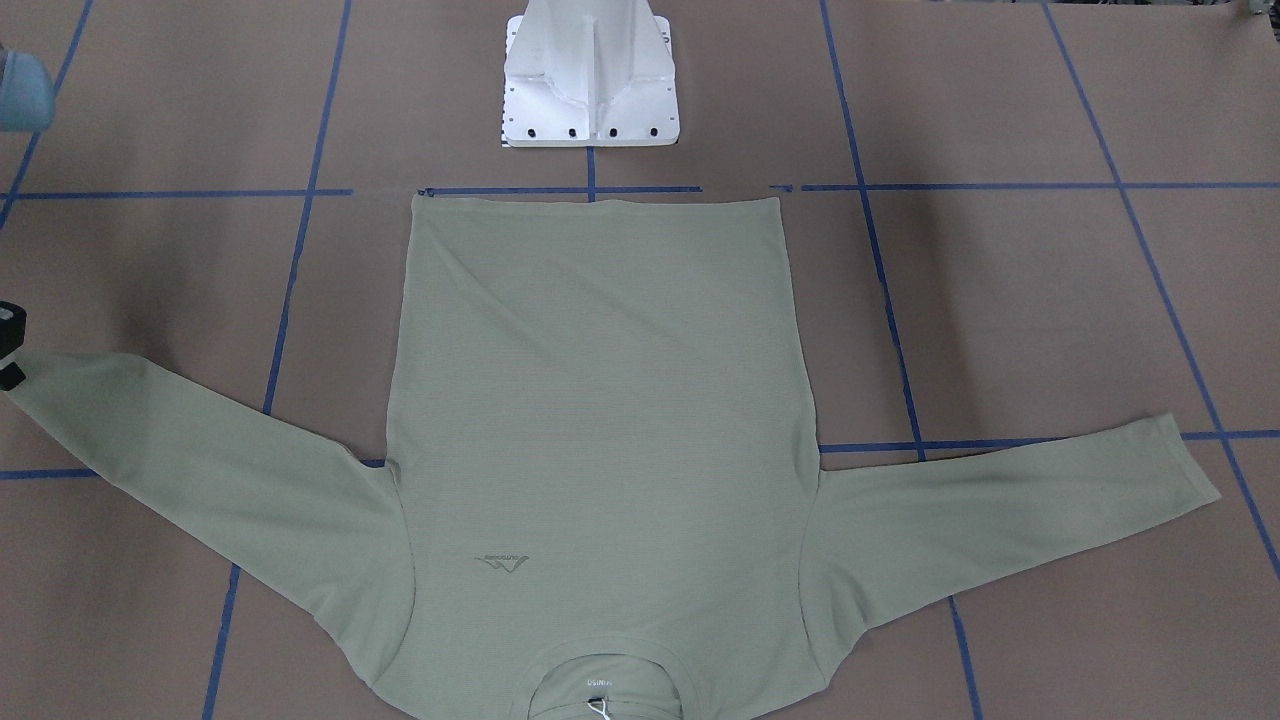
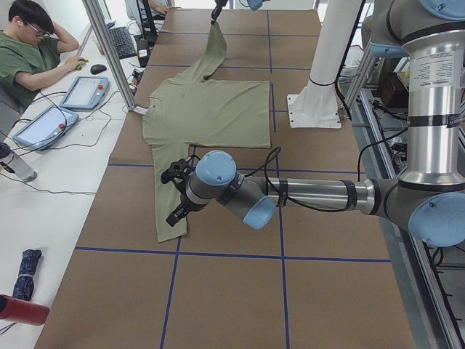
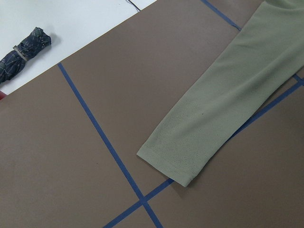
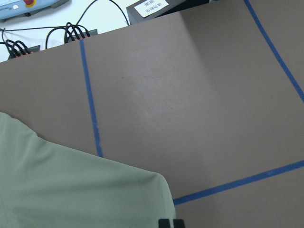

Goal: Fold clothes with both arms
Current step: 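Lift the sleeve with the right gripper and fold it across the shirt body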

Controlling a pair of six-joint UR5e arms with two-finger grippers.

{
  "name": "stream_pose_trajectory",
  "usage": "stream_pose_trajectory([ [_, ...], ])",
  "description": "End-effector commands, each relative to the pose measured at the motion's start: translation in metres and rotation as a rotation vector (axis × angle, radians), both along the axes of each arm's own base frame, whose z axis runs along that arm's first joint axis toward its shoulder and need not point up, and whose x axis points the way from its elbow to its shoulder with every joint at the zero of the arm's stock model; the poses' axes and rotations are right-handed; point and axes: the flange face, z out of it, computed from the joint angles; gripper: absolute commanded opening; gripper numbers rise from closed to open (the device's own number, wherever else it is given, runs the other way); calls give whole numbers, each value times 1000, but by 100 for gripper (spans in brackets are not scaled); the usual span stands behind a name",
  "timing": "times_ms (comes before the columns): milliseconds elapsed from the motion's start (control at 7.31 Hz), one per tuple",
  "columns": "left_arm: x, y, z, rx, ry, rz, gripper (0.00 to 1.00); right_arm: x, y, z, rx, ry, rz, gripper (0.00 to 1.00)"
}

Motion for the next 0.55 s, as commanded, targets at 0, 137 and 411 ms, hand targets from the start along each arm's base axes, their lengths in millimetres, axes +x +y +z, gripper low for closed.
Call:
stream_pose_trajectory([
  [0, 0, 0, -1, 3, 0, -1, 100, -42, -39, -142, -73, 112, 27, 0],
  [137, 0, -1, -2, 2, 1, -1, 100, -63, -65, -190, -105, 134, 77, 0],
  [411, 0, -1, -1, 1, 1, -1, 100, -149, -122, -265, -140, 161, 189, 0],
])
